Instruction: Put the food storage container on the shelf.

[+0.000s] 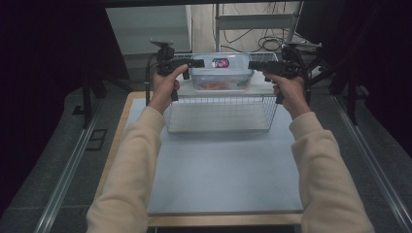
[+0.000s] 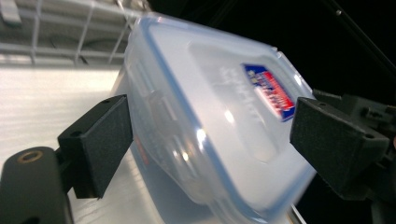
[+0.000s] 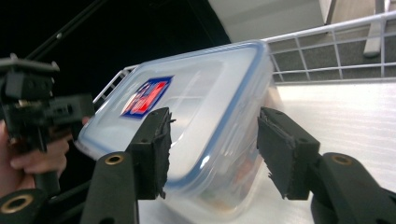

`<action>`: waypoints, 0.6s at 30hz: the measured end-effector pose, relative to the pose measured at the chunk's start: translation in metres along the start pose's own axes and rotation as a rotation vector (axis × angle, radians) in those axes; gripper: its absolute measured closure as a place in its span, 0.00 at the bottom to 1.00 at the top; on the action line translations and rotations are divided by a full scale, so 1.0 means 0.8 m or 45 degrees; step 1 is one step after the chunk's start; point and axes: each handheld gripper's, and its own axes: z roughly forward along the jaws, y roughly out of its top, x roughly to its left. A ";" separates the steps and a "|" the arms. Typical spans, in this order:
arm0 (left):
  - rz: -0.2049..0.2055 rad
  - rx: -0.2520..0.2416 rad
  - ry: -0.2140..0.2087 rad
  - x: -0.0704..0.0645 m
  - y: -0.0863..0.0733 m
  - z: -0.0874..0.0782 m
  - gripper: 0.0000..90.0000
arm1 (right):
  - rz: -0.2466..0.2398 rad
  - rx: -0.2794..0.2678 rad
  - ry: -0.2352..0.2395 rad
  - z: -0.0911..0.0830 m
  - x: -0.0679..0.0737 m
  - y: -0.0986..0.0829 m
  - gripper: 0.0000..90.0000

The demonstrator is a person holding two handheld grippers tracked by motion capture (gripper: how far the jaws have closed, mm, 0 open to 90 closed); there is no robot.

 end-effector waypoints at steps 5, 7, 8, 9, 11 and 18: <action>0.111 -0.022 0.011 -0.019 -0.016 -0.035 0.15 | -0.086 0.006 0.033 -0.023 0.010 -0.010 0.44; 0.177 -0.024 0.015 -0.028 -0.031 -0.052 0.15 | -0.115 0.016 0.063 -0.032 0.015 -0.019 0.43; 0.189 -0.034 0.005 -0.033 -0.039 -0.059 0.15 | -0.139 0.017 0.081 -0.037 0.018 -0.026 0.42; 0.209 -0.035 -0.004 -0.036 -0.049 -0.067 0.15 | -0.157 0.022 0.099 -0.041 0.020 -0.032 0.40; 0.248 -0.035 -0.020 -0.042 -0.073 -0.083 0.16 | -0.185 0.036 0.112 -0.046 0.025 -0.045 0.39; 0.344 0.002 -0.037 -0.046 -0.155 -0.112 0.16 | -0.317 0.045 0.146 -0.069 0.039 -0.110 0.32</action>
